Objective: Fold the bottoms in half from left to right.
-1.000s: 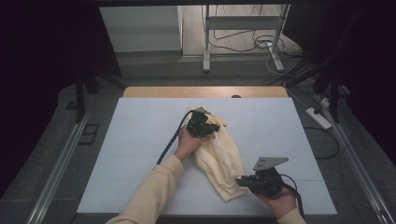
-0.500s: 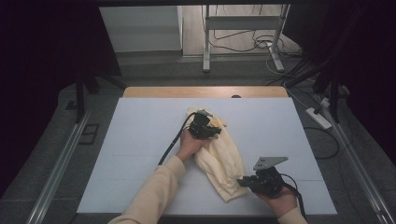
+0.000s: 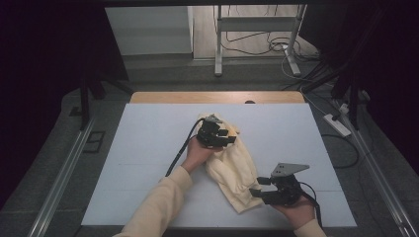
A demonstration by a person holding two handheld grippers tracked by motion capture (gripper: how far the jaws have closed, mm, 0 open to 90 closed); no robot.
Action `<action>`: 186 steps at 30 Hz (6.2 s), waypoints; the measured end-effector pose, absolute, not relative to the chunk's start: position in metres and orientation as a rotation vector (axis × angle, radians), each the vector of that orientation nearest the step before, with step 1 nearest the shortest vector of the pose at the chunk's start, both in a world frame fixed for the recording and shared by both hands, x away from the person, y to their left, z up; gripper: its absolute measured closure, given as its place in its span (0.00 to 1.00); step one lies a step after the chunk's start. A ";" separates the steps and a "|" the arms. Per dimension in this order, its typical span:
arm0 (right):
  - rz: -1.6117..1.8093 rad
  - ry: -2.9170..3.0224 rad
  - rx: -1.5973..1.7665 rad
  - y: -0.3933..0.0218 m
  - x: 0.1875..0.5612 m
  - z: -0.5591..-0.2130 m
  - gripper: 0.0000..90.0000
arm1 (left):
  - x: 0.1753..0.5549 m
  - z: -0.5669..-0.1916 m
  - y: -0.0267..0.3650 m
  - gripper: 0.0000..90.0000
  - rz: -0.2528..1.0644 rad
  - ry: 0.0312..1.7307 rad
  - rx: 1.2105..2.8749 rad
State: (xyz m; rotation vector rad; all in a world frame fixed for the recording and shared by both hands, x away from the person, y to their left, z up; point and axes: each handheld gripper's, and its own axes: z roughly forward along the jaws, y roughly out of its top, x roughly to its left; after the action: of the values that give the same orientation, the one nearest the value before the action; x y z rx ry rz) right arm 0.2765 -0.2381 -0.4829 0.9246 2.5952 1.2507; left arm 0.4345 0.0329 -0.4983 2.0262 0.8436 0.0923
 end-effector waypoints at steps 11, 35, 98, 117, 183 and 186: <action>1.299 2.523 0.949 -0.237 0.288 -0.470 0.46 | 0.411 -0.483 0.058 0.45 0.111 0.816 2.029; 1.146 2.614 0.943 -0.230 0.298 -0.471 0.90 | 0.391 -0.477 0.082 0.42 0.117 0.798 2.015; 1.068 2.787 0.656 -0.184 0.270 -0.494 0.67 | 0.392 -0.477 0.089 0.41 0.115 0.822 1.986; 1.165 2.587 0.887 -0.227 0.295 -0.484 0.39 | 0.394 -0.476 0.094 0.40 0.111 0.828 1.985; 1.071 2.832 0.836 -0.169 0.278 -0.514 0.83 | 0.395 -0.475 0.100 0.37 0.123 0.860 1.965; 1.059 2.810 0.777 -0.170 0.276 -0.512 0.72 | 0.395 -0.474 0.101 0.37 0.123 0.860 1.967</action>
State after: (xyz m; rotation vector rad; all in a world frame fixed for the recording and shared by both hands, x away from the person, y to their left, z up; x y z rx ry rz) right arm 0.2764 -0.1698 -0.5123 0.7771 2.8105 1.0590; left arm 0.3952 0.1008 -0.4745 1.9668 0.8603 0.1233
